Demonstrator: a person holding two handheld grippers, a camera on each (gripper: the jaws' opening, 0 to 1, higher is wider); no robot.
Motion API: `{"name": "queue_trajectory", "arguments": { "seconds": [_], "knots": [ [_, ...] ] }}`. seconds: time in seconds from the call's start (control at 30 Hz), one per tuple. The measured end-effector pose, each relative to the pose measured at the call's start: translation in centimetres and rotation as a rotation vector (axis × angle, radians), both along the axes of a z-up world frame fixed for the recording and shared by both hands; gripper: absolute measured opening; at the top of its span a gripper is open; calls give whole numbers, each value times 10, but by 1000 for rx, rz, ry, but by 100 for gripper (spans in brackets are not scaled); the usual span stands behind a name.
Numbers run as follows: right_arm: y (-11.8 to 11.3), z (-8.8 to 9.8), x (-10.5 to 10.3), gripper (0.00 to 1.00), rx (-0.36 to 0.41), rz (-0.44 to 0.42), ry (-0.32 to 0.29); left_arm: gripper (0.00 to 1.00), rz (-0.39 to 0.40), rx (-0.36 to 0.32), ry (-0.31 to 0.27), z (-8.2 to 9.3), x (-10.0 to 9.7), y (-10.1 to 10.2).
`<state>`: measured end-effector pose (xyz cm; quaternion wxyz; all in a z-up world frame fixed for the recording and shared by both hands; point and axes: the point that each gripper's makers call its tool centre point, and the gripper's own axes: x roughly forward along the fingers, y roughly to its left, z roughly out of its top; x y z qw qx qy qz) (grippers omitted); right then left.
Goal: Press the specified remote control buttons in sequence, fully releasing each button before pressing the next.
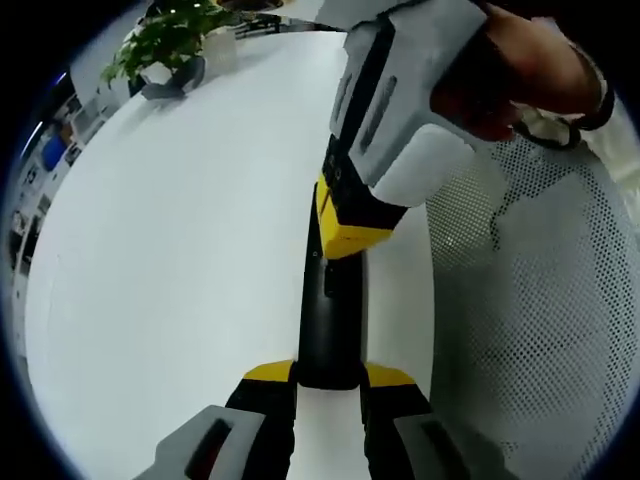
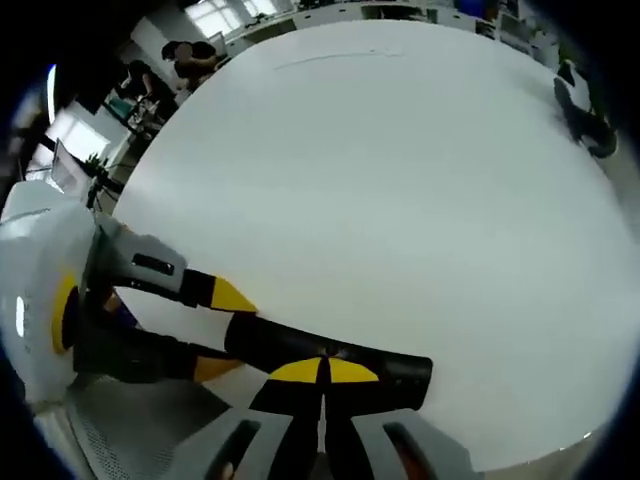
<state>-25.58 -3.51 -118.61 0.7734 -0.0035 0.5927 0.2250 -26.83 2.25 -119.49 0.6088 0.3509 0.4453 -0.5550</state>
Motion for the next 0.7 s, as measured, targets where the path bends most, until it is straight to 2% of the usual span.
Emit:
{"name": "queue_trajectory", "arguments": {
  "seconds": [0.1, 0.2, 0.33, 0.47, 0.7],
  "knots": [
    [1, 1, -2, 0, -47, 44, -46, 23, 8, -8, 0, 0, 0, 0],
    [3, 0, -3, 0, -74, 68, -63, 23, 8, -2, -15, 0, -1, -1],
    [0, 0, -2, 0, -57, 43, -72, 23, 11, 17, -39, -1, -2, -2],
    [0, 1, -1, 0, -22, 18, -62, 23, 27, 26, -40, -1, -1, -1],
    [1, 3, -3, 0, 7, -22, -82, 23, 58, -18, -43, 0, 0, 1]
  ]
}}
